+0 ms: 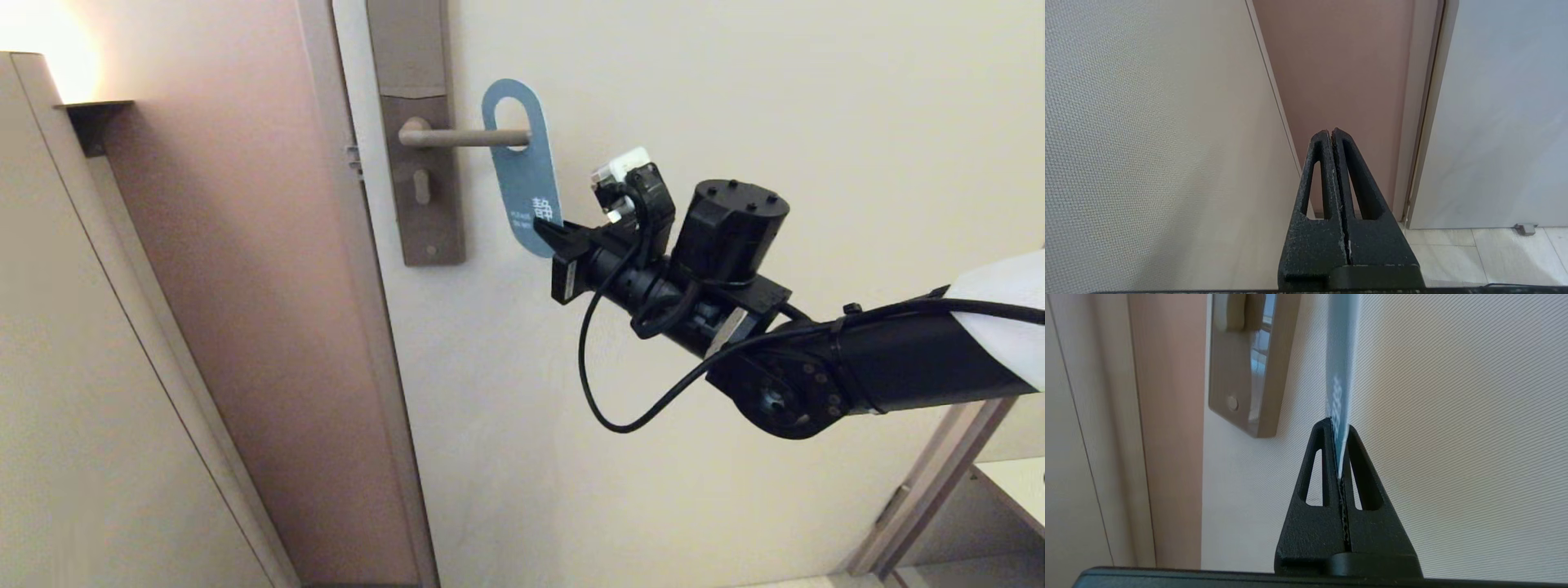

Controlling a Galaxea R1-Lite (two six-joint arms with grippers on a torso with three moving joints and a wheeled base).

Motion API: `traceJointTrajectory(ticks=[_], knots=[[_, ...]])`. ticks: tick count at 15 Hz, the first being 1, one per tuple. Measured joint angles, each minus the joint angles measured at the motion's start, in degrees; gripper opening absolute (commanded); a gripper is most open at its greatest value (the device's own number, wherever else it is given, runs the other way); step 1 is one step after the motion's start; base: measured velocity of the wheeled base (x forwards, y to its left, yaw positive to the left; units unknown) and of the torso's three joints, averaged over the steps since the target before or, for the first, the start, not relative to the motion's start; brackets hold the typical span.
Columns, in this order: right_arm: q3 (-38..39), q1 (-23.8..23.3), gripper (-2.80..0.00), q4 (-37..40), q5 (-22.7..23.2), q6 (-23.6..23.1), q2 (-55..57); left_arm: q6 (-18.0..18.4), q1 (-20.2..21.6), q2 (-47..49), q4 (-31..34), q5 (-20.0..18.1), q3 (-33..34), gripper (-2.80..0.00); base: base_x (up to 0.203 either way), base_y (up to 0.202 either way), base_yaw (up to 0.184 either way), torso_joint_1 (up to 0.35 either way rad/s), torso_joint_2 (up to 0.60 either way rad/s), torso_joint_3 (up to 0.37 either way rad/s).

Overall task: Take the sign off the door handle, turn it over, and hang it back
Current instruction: Hang the sign back with the other side facing out

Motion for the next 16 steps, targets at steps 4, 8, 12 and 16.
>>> traceJointTrajectory(ticks=[4, 8, 12, 16], knots=[[0.0, 2.6, -2.80, -0.1, -1.7, 0.0, 1.6, 0.0, 0.0, 0.0, 0.0, 0.0, 0.0, -2.80, 0.000, 0.000, 0.000, 0.000, 0.00, 0.000], [-1.8, 4.0, -2.80, -0.1, -4.8, 0.8, 3.7, -0.1, 0.0, 0.0, 0.0, 0.1, 0.0, -2.80, 0.000, 0.000, 0.000, 0.000, 0.00, 0.000], [-3.9, 4.3, -2.80, 0.1, -4.9, 1.4, 5.2, -0.1, 0.0, 0.0, 0.0, 0.1, 0.0, -2.80, 0.000, 0.000, 0.000, 0.000, 0.00, 0.000], [-4.5, 4.4, 0.00, 0.1, -4.9, 1.3, 6.2, -0.2, 0.0, 0.0, 0.0, 0.1, 0.0, -2.80, 0.000, 0.000, 0.000, 0.000, 0.00, 0.000]])
